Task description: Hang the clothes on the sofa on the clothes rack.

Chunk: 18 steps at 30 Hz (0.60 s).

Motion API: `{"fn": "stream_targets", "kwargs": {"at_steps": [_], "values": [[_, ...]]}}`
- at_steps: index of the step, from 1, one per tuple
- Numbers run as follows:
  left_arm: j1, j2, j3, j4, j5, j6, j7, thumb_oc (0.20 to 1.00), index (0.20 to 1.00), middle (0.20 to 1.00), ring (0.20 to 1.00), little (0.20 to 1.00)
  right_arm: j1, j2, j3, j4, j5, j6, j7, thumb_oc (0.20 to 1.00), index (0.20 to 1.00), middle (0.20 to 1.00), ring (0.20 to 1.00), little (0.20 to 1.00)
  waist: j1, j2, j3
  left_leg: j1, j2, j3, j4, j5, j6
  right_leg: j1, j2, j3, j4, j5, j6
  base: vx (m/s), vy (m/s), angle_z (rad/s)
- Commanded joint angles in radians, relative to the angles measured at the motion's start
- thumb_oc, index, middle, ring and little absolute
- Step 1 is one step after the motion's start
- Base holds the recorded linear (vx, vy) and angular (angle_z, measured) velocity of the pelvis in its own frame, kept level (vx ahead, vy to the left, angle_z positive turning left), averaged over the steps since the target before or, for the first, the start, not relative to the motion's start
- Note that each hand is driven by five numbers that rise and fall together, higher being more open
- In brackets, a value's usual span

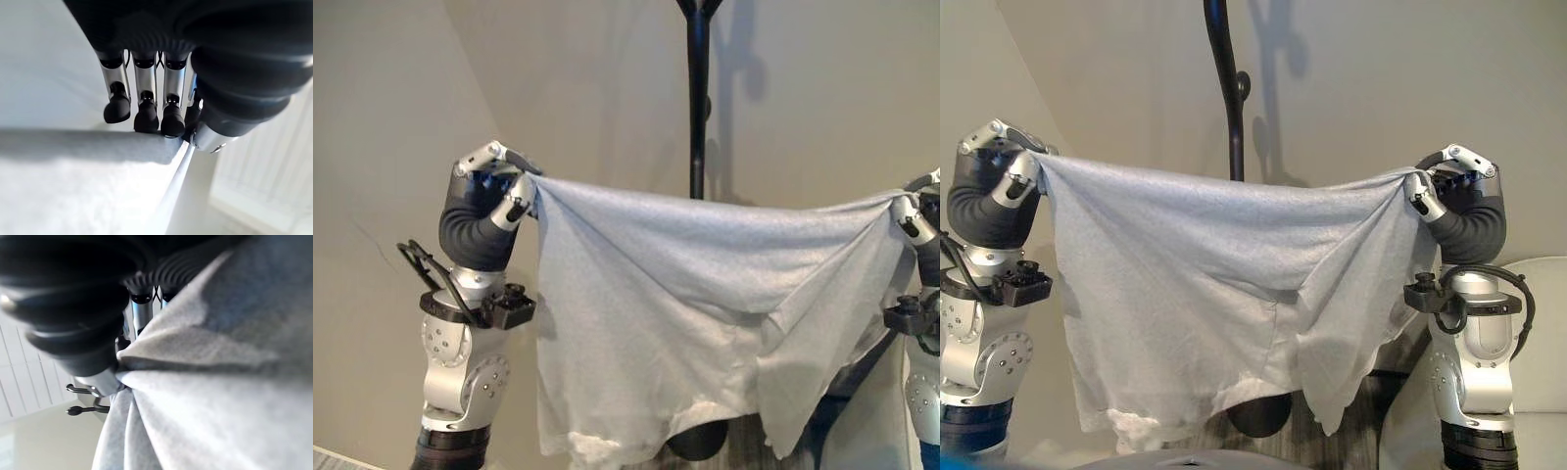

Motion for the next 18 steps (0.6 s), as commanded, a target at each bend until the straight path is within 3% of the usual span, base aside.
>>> {"fn": "stream_targets", "kwargs": {"at_steps": [1,9,18], "values": [[-0.16,0.053,0.042,-0.03,-0.046,-0.081,0.044,0.2,0.2,0.2,0.2,0.2,-0.136,-0.007,-0.033,-0.074,0.063,-0.078,-0.003,0.2,0.2,0.2,0.2,0.2,0.012,-0.037,0.002,0.123,0.0,0.023,0.013,-0.135,-0.008,-0.004,-0.023,-0.036,0.016,-0.003,0.019,0.02,0.001,0.04],[-0.301,0.079,0.027,-0.021,0.018,-0.134,0.15,0.2,0.2,0.2,0.2,0.2,-0.286,-0.047,0.006,-0.097,0.042,-0.093,-0.038,0.2,0.2,0.2,0.2,0.2,0.019,-0.036,-0.007,0.123,0.001,0.018,0.013,-0.133,-0.011,-0.002,-0.021,-0.043,0.016,-0.004,0.017,0.0,-0.001,0.02],[-0.417,0.092,-0.005,-0.033,0.026,-0.165,0.2,0.2,0.2,0.2,0.2,0.2,-0.412,-0.067,0.029,-0.113,0.008,-0.11,-0.09,0.2,0.2,0.2,0.2,0.2,0.022,-0.036,-0.018,0.122,0.001,0.015,0.013,-0.135,-0.012,-0.001,-0.021,-0.046,0.016,-0.005,0.019,0.0,0.0,0.0]]}}
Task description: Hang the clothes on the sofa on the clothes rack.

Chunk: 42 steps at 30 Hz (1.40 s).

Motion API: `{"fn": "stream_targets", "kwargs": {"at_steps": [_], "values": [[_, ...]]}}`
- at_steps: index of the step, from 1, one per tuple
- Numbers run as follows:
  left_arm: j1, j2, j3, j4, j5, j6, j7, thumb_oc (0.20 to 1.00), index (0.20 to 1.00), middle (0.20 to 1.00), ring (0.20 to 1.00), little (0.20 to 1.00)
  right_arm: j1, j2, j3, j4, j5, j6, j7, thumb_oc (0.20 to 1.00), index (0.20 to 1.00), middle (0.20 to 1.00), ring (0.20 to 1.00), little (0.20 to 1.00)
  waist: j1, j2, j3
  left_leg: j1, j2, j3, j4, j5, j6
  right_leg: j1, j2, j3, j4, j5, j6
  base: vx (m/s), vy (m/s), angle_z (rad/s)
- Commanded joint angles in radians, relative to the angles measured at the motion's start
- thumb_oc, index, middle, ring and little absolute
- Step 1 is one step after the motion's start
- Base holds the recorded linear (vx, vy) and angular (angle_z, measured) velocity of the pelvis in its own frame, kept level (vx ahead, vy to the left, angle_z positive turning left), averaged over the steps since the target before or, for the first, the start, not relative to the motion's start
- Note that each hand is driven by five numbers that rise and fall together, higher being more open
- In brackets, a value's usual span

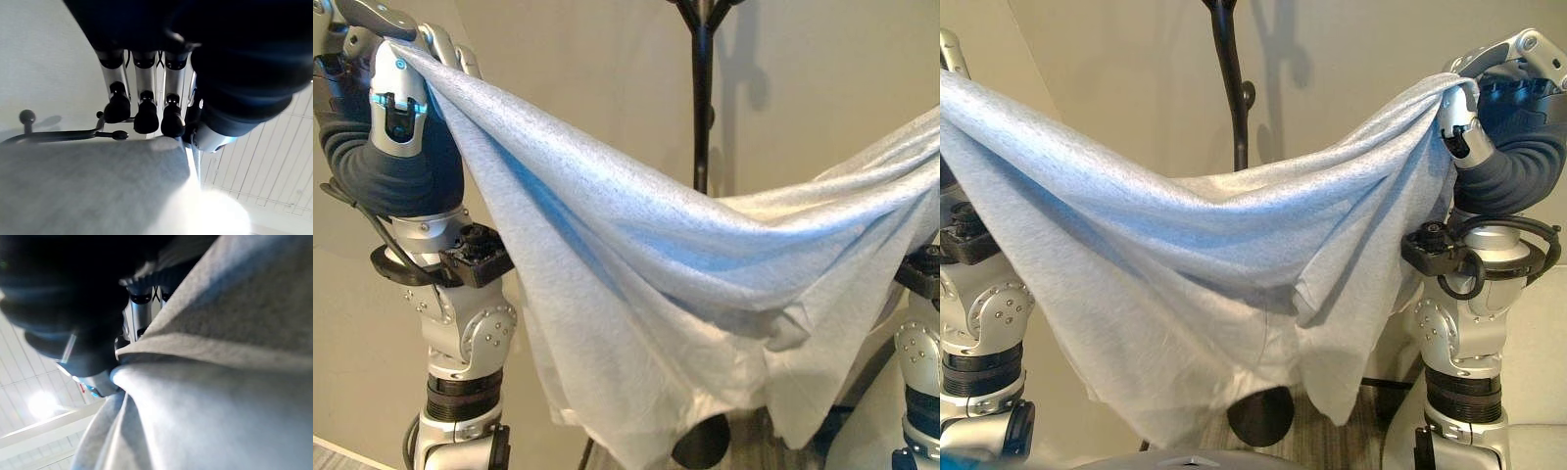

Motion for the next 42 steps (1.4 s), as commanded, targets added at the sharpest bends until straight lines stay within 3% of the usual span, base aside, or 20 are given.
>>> {"fn": "stream_targets", "kwargs": {"at_steps": [1,6,11,14,15,20,23,27,29,36,42], "values": [[-0.136,0.091,-0.006,-0.004,0.03,-0.037,0.07,0.2,0.2,0.2,0.2,0.2,-0.117,-0.042,-0.03,-0.046,-0.029,-0.035,-0.073,0.2,0.2,0.2,0.2,0.2,0.02,-0.034,0.007,0.122,0.002,0.022,0.013,-0.14,-0.009,-0.009,-0.023,-0.035,0.016,-0.004,0.02,0.0,0.0,0.0],[-0.211,0.139,-0.023,0.047,0.133,-0.045,0.163,0.2,0.2,0.2,0.2,0.2,-0.192,-0.093,-0.03,0.001,-0.138,-0.029,-0.181,0.2,0.2,0.2,0.2,0.2,0.021,-0.032,0.0,0.123,-0.001,0.019,0.013,-0.14,-0.009,-0.009,-0.023,-0.034,0.016,-0.004,0.021,0.0,0.0,0.0],[-0.399,0.238,-0.129,0.254,0.313,-0.014,0.328,0.2,0.2,0.2,0.2,0.2,-0.357,-0.22,0.081,0.175,-0.33,0.034,-0.335,0.2,0.2,0.2,0.2,0.2,0.026,-0.032,-0.006,0.117,-0.002,0.017,0.013,-0.136,-0.012,-0.01,-0.022,-0.038,0.016,-0.001,0.023,0.0,0.0,0.0],[-0.601,0.301,-0.286,0.484,0.419,0.037,0.418,0.2,0.2,0.2,0.2,0.2,-0.521,-0.298,0.196,0.348,-0.427,0.101,-0.427,0.2,0.2,0.2,0.2,0.2,0.022,-0.026,-0.014,0.114,-0.001,0.016,0.013,-0.131,-0.014,-0.011,-0.022,-0.043,0.016,0.002,0.027,-0.01,-0.001,0.0],[-0.815,0.322,-0.481,0.775,0.514,0.102,0.484,0.2,0.2,0.2,0.2,0.2,-0.739,-0.364,0.374,0.583,-0.478,0.161,-0.503,0.2,0.2,0.2,0.2,0.2,0.016,-0.027,-0.007,0.103,-0.001,0.018,0.013,-0.124,-0.017,-0.019,-0.022,-0.046,0.016,0.006,0.031,-0.05,0.005,0.02],[-0.98,0.276,-0.643,1.07,0.523,0.164,0.495,0.2,0.2,0.2,0.2,0.2,-0.952,-0.352,0.563,0.839,-0.439,0.211,-0.518,0.2,0.2,0.2,0.2,0.2,0.007,-0.026,0.001,0.091,-0.002,0.018,0.013,-0.114,-0.021,-0.027,-0.022,-0.05,0.016,0.012,0.034,-0.02,0.003,0.05],[-1.04,0.23,-0.715,1.26,0.466,0.198,0.47,0.2,0.2,0.2,0.2,0.2,-1.1,-0.313,0.739,1.088,-0.425,0.265,-0.483,0.2,0.2,0.2,0.2,0.2,0.006,-0.028,0.008,0.079,-0.002,0.019,0.013,-0.105,-0.023,-0.036,-0.022,-0.054,0.019,0.019,0.036,-0.02,-0.007,-0.01],[-1.044,0.196,-0.742,1.33,0.477,0.221,0.464,0.2,0.2,0.2,0.2,0.2,-1.128,-0.274,0.815,1.247,-0.444,0.305,-0.456,0.2,0.2,0.2,0.2,0.2,0.008,-0.031,0.012,0.074,-0.002,0.017,0.013,-0.101,-0.025,-0.042,-0.022,-0.056,0.018,0.023,0.036,-0.02,-0.006,0.08],[-1.021,0.159,-0.76,1.41,0.514,0.244,0.456,0.2,0.2,0.2,0.2,0.2,-1.124,-0.224,0.909,1.382,-0.556,0.346,-0.421,0.2,0.2,0.2,0.2,0.2,0.008,-0.033,0.018,0.066,-0.002,0.017,0.013,-0.097,-0.027,-0.045,-0.022,-0.057,0.016,0.025,0.036,-0.04,-0.012,0.02],[-0.936,0.103,-0.755,1.506,0.572,0.268,0.426,0.2,0.2,0.2,0.2,0.2,-0.999,-0.151,0.938,1.513,-0.659,0.374,-0.392,0.2,0.2,0.2,0.2,0.2,0.01,-0.033,0.032,0.056,-0.003,0.013,0.013,-0.093,-0.026,-0.051,-0.023,-0.061,0.016,0.025,0.035,-0.01,0.0,0.0],[-0.821,0.064,-0.713,1.508,0.607,0.271,0.402,0.2,0.2,0.2,0.2,0.2,-0.801,-0.098,0.896,1.506,-0.676,0.361,-0.368,0.2,0.2,0.2,0.2,0.2,0.012,-0.033,0.044,0.055,-0.003,0.013,0.013,-0.097,-0.023,-0.054,-0.028,-0.061,0.016,0.023,0.033,-0.02,0.004,0.01]]}}
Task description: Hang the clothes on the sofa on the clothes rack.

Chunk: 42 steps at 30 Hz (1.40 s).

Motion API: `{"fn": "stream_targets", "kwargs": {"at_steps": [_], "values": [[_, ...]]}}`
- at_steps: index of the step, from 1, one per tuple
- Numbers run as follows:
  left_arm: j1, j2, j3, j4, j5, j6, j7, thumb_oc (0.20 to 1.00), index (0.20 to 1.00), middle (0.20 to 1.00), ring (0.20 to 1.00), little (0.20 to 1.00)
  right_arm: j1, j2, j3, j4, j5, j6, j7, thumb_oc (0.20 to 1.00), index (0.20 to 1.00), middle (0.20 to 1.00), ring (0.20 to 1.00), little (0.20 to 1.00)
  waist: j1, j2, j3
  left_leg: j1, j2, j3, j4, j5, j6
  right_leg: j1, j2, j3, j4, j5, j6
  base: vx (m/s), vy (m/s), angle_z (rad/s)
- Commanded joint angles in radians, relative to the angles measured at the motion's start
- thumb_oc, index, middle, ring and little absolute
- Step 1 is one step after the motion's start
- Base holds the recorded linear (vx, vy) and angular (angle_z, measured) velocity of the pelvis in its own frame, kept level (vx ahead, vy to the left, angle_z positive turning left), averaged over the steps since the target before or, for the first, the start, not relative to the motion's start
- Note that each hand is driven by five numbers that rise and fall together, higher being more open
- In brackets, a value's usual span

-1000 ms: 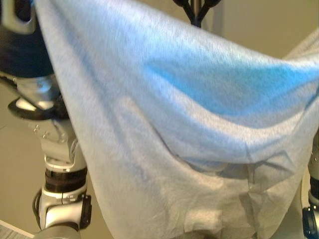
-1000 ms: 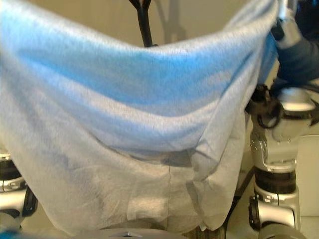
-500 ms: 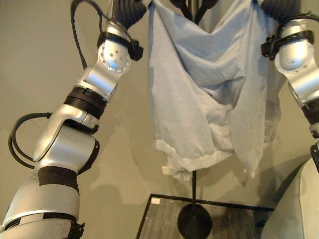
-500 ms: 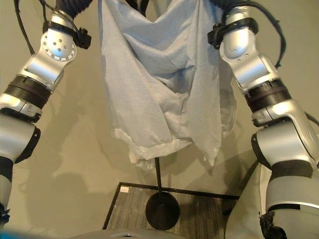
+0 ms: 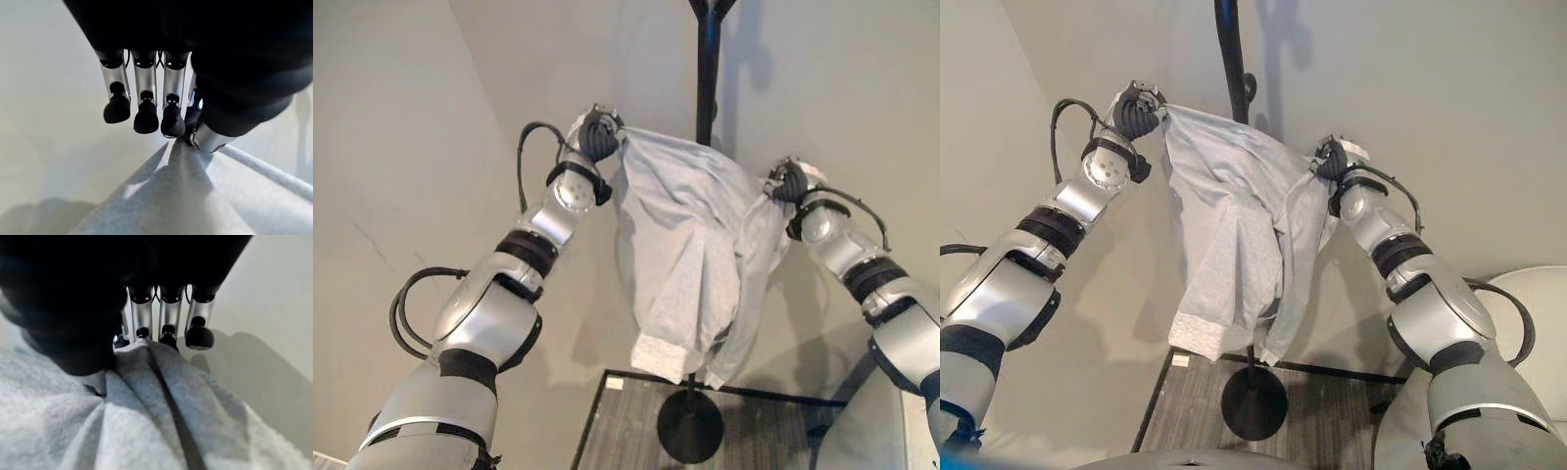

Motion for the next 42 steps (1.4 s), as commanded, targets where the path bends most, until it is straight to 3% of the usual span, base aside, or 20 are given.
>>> {"fn": "stream_targets", "kwargs": {"at_steps": [1,13,19,20,21,28,42], "values": [[-0.142,0.046,0.041,0.098,0.026,-0.012,0.011,0.2,0.2,0.2,0.2,0.2,-0.143,-0.043,0.03,0.086,-0.009,-0.012,0.008,0.2,0.2,0.2,0.2,0.2,0.043,-0.027,0.052,0.103,-0.004,0.039,0.008,-0.112,-0.028,-0.02,-0.032,-0.031,0.011,0.02,0.039,-0.03,0.006,0.0],[0.195,0.072,0.21,-0.101,0.0,-0.024,0.0,0.2,0.2,0.2,0.2,0.2,0.222,-0.059,-0.251,-0.355,0.112,-0.088,-0.046,0.2,0.2,0.2,0.2,0.2,0.046,-0.035,0.064,0.123,-0.002,0.051,0.008,-0.125,-0.019,-0.01,-0.038,-0.03,0.011,0.016,0.039,0.0,0.004,-0.01],[0.323,0.021,0.272,-0.141,-0.055,-0.039,-0.026,0.2,0.2,0.2,0.2,0.2,0.318,-0.04,-0.332,-0.48,0.11,-0.108,-0.055,0.2,0.2,0.2,0.2,0.2,0.053,-0.046,0.067,0.126,-0.001,0.054,0.008,-0.13,-0.015,-0.009,-0.04,-0.032,0.011,0.017,0.038,0.0,0.004,-0.03],[0.338,0.01,0.278,-0.143,-0.068,-0.039,-0.033,0.338,0.338,0.338,0.338,0.338,0.326,-0.036,-0.337,-0.487,0.111,-0.109,-0.052,0.517,0.517,0.517,0.517,0.517,0.054,-0.048,0.067,0.126,-0.001,0.054,0.008,-0.131,-0.014,-0.009,-0.04,-0.032,0.011,0.017,0.038,0.0,0.0,0.0],[0.354,0.001,0.285,-0.148,-0.078,-0.041,-0.038,1.0,1.0,1.0,1.0,1.0,0.333,-0.033,-0.341,-0.49,0.112,-0.108,-0.052,1.0,1.0,1.0,1.0,1.0,0.056,-0.05,0.067,0.126,0.0,0.055,0.008,-0.131,-0.014,-0.01,-0.041,-0.032,0.011,0.017,0.037,0.0,0.0,0.0],[0.42,-0.037,0.292,-0.197,-0.119,-0.044,-0.067,1.0,1.0,1.0,1.0,1.0,0.362,-0.014,-0.38,-0.51,0.144,-0.113,-0.051,1.0,1.0,1.0,1.0,1.0,0.065,-0.061,0.071,0.121,0.0,0.052,0.008,-0.132,-0.011,-0.013,-0.045,-0.037,0.011,0.019,0.038,0.0,0.0,0.0],[0.457,0.008,0.338,-0.288,-0.162,-0.053,-0.096,1.0,1.0,1.0,1.0,1.0,0.428,-0.033,-0.488,-0.576,0.198,-0.14,-0.049,1.0,1.0,1.0,1.0,1.0,0.073,-0.066,0.064,0.128,-0.005,0.05,0.008,-0.14,-0.009,-0.003,-0.05,-0.046,0.011,0.019,0.04,0.01,0.002,0.02]]}}
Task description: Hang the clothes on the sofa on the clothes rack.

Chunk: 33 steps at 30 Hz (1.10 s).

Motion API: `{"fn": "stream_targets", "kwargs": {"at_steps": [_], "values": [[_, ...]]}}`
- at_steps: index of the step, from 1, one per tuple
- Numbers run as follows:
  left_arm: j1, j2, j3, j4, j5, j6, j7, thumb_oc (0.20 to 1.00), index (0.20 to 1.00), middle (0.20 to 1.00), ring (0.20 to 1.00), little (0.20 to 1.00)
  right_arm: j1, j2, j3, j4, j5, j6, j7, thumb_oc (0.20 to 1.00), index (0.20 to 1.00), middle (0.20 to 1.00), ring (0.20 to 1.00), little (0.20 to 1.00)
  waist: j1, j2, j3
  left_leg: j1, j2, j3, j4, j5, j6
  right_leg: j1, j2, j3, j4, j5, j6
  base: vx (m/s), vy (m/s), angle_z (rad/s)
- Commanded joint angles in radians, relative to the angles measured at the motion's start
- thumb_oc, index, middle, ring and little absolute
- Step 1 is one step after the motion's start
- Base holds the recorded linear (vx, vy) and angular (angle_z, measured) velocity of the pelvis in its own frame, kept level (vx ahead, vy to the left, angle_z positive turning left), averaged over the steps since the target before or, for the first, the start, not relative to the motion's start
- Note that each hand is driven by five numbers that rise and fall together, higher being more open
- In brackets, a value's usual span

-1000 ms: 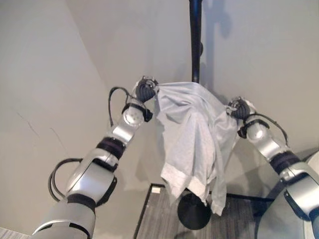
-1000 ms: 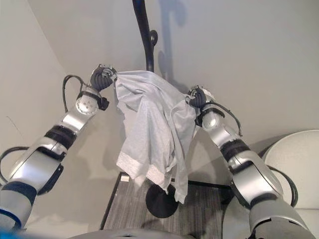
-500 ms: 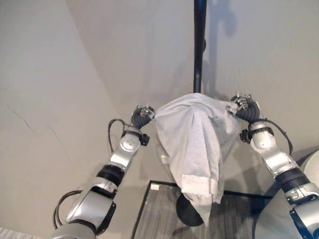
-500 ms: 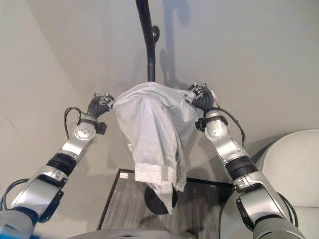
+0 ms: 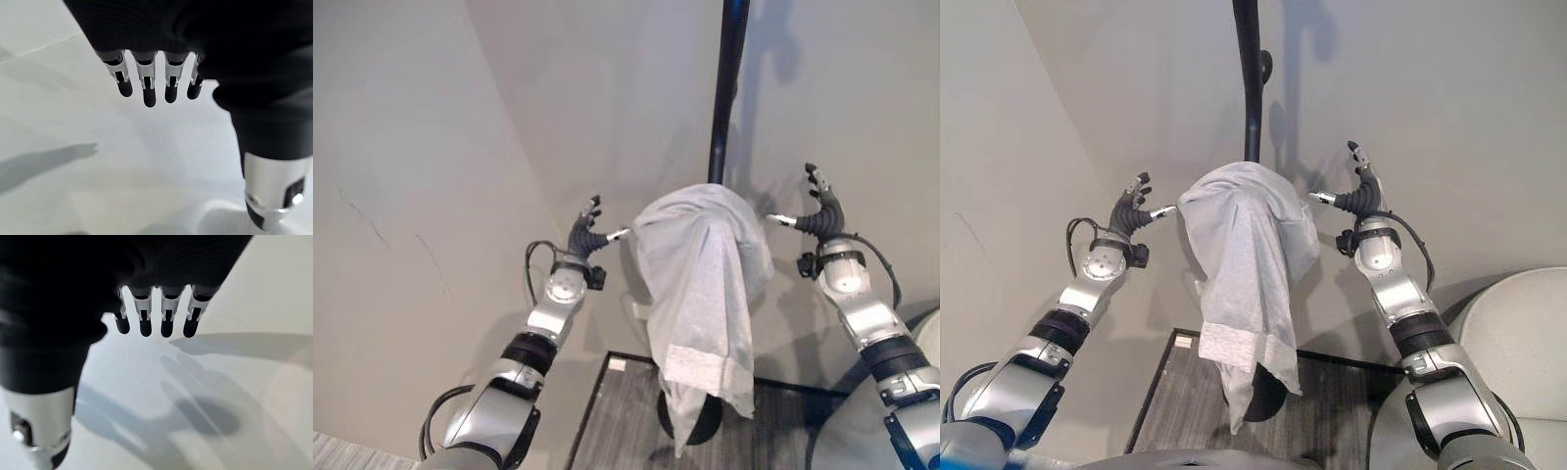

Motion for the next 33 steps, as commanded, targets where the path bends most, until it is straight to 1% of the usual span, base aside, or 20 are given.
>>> {"fn": "stream_targets", "kwargs": {"at_steps": [1,2,6,7,8,10,12,13,15,16,17,18,21,22,23,25,26,27,28,33], "values": [[-0.06,0.081,0.031,0.005,-0.016,-0.056,-0.005,1.0,1.0,1.0,1.0,1.0,-0.013,-0.018,-0.057,-0.054,0.011,-0.073,-0.027,1.0,1.0,1.0,1.0,1.0,0.041,-0.042,-0.03,0.099,-0.006,0.044,0.013,-0.139,-0.006,-0.036,-0.05,-0.043,0.014,0.018,0.038,0.0,0.0,0.0],[-0.06,0.081,0.03,0.004,-0.016,-0.056,-0.005,1.0,1.0,1.0,1.0,1.0,-0.011,-0.017,-0.058,-0.057,0.011,-0.072,-0.027,1.0,1.0,1.0,1.0,1.0,0.041,-0.042,-0.03,0.099,-0.006,0.043,0.013,-0.139,-0.006,-0.035,-0.05,-0.043,0.014,0.017,0.038,0.0,0.0,0.0],[-0.002,0.105,0.084,-0.052,-0.03,-0.063,-0.011,1.0,1.0,1.0,1.0,1.0,0.051,-0.036,-0.12,-0.122,0.004,-0.081,-0.023,1.0,1.0,1.0,1.0,1.0,0.041,-0.04,-0.03,0.102,-0.008,0.042,0.013,-0.141,-0.004,-0.033,-0.051,-0.045,0.014,0.016,0.039,0.0,0.0,0.0],[0.09,0.115,0.141,-0.107,-0.064,-0.068,-0.036,1.0,1.0,1.0,1.0,1.0,0.138,-0.055,-0.162,-0.168,-0.01,-0.078,0.01,1.0,1.0,1.0,1.0,1.0,0.04,-0.041,-0.024,0.1,-0.01,0.042,0.013,-0.143,-0.003,-0.035,-0.052,-0.044,0.014,0.017,0.038,0.0,0.0,0.0],[0.094,0.115,0.141,-0.11,-0.065,-0.067,-0.037,1.0,1.0,1.0,1.0,1.0,0.143,-0.055,-0.162,-0.171,-0.011,-0.077,0.011,1.0,1.0,1.0,1.0,1.0,0.04,-0.041,-0.026,0.1,-0.01,0.042,0.013,-0.143,-0.003,-0.035,-0.052,-0.044,0.014,0.017,0.039,0.0,0.0,0.0],[0.173,0.116,0.182,-0.141,-0.067,-0.068,-0.056,1.0,1.0,1.0,1.0,1.0,0.217,-0.052,-0.188,-0.186,-0.025,-0.074,0.032,1.0,1.0,1.0,1.0,1.0,0.041,-0.041,-0.023,0.099,-0.011,0.043,0.013,-0.143,-0.002,-0.037,-0.053,-0.043,0.014,0.017,0.038,0.0,0.0,0.0],[0.355,0.081,0.264,-0.179,-0.067,-0.059,-0.096,1.0,1.0,1.0,1.0,1.0,0.393,0.007,-0.221,-0.194,-0.056,-0.063,0.087,1.0,1.0,1.0,1.0,1.0,0.042,-0.041,-0.011,0.097,-0.013,0.046,0.013,-0.143,0.0,-0.04,-0.055,-0.043,0.014,0.018,0.036,0.0,0.0,0.0],[0.36,0.081,0.264,-0.181,-0.066,-0.058,-0.096,1.0,1.0,1.0,1.0,1.0,0.398,0.007,-0.221,-0.196,-0.056,-0.062,0.088,1.0,1.0,1.0,1.0,1.0,0.041,-0.041,-0.015,0.097,-0.013,0.046,0.013,-0.143,0.0,-0.041,-0.055,-0.043,0.014,0.018,0.036,0.0,0.0,0.0],[0.47,0.044,0.312,-0.16,-0.044,-0.051,-0.117,1.0,1.0,1.0,1.0,1.0,0.494,0.051,-0.223,-0.172,-0.071,-0.062,0.122,1.0,1.0,1.0,1.0,1.0,0.041,-0.039,-0.007,0.094,-0.015,0.046,0.013,-0.141,0.002,-0.043,-0.056,-0.042,0.014,0.017,0.034,0.0,0.0,0.0],[0.499,0.028,0.325,-0.139,-0.041,-0.046,-0.124,1.0,1.0,1.0,1.0,1.0,0.527,0.069,-0.222,-0.157,-0.073,-0.058,0.136,1.0,1.0,1.0,1.0,1.0,0.041,-0.039,-0.002,0.092,-0.015,0.046,0.013,-0.14,0.002,-0.045,-0.056,-0.043,0.014,0.018,0.033,0.0,0.0,0.0],[0.563,-0.013,0.35,-0.066,-0.035,-0.036,-0.135,1.0,1.0,1.0,1.0,1.0,0.594,0.115,-0.225,-0.131,-0.061,-0.057,0.159,1.0,1.0,1.0,1.0,1.0,0.038,-0.038,0.003,0.089,-0.015,0.045,0.013,-0.139,0.003,-0.049,-0.057,-0.044,0.014,0.018,0.031,0.0,0.0,0.0],[0.565,-0.013,0.35,-0.065,-0.035,-0.037,-0.135,1.0,1.0,1.0,1.0,1.0,0.596,0.115,-0.224,-0.132,-0.061,-0.058,0.159,1.0,1.0,1.0,1.0,1.0,0.038,-0.037,0.001,0.088,-0.015,0.044,0.013,-0.139,0.003,-0.049,-0.056,-0.044,0.014,0.017,0.031,0.02,0.02,0.04],[0.642,-0.065,0.347,0.083,0.017,-0.02,-0.148,1.0,1.0,1.0,1.0,1.0,0.65,0.172,-0.175,0.022,-0.039,-0.048,0.191,1.0,1.0,1.0,1.0,1.0,0.036,-0.035,0.012,0.077,-0.018,0.045,0.013,-0.132,0.005,-0.061,-0.058,-0.044,0.014,0.022,0.03,-0.02,0.03,0.01],[0.652,-0.095,0.328,0.195,0.042,-0.007,-0.152,1.0,1.0,1.0,1.0,1.0,0.652,0.197,-0.139,0.127,-0.021,-0.037,0.205,1.0,1.0,1.0,1.0,1.0,0.037,-0.036,0.014,0.073,-0.021,0.045,0.013,-0.13,0.005,-0.063,-0.058,-0.045,0.014,0.024,0.03,0.0,0.0,0.0],[0.65,-0.095,0.328,0.199,0.042,-0.009,-0.152,1.0,1.0,1.0,1.0,1.0,0.648,0.197,-0.138,0.131,-0.021,-0.039,0.205,1.0,1.0,1.0,1.0,1.0,0.036,-0.035,0.015,0.073,-0.021,0.045,0.013,-0.131,0.005,-0.064,-0.058,-0.045,0.014,0.024,0.03,0.0,0.0,0.0],[0.637,-0.12,0.285,0.302,0.073,0.003,-0.164,1.0,1.0,1.0,1.0,1.0,0.626,0.222,-0.098,0.28,0.003,-0.029,0.214,1.0,1.0,1.0,1.0,1.0,0.036,-0.036,0.016,0.07,-0.023,0.045,0.013,-0.13,0.004,-0.066,-0.057,-0.046,0.014,0.024,0.029,0.0,0.01,0.02],[0.635,-0.12,0.286,0.305,0.073,0.001,-0.164,1.0,1.0,1.0,1.0,1.0,0.622,0.222,-0.097,0.284,0.004,-0.031,0.214,1.0,1.0,1.0,1.0,1.0,0.036,-0.036,0.017,0.07,-0.023,0.045,0.013,-0.13,0.004,-0.066,-0.057,-0.046,0.014,0.023,0.029,0.0,0.0,0.0],[0.625,-0.139,0.245,0.381,0.115,0.008,-0.168,1.0,1.0,1.0,1.0,1.0,0.607,0.247,-0.075,0.416,0.038,-0.019,0.226,1.0,1.0,1.0,1.0,1.0,0.035,-0.036,0.019,0.068,-0.023,0.045,0.013,-0.13,0.004,-0.066,-0.058,-0.047,0.014,0.023,0.029,0.0,0.0,0.0],[0.624,-0.139,0.245,0.381,0.115,0.008,-0.168,1.0,1.0,1.0,1.0,1.0,0.606,0.247,-0.075,0.416,0.038,-0.02,0.226,1.0,1.0,1.0,1.0,1.0,0.035,-0.036,0.019,0.068,-0.023,0.045,0.013,-0.13,0.004,-0.066,-0.058,-0.047,0.014,0.023,0.029,0.0,0.0,0.0],[0.577,-0.192,0.15,0.597,0.215,0.02,-0.184,1.0,1.0,1.0,1.0,1.0,0.555,0.321,-0.058,0.784,0.129,0.009,0.258,1.0,1.0,1.0,1.0,1.0,0.034,-0.034,0.014,0.074,-0.026,0.045,0.013,-0.136,0.002,-0.057,-0.058,-0.051,0.014,0.019,0.029,0.01,0.005,0.02]]}}
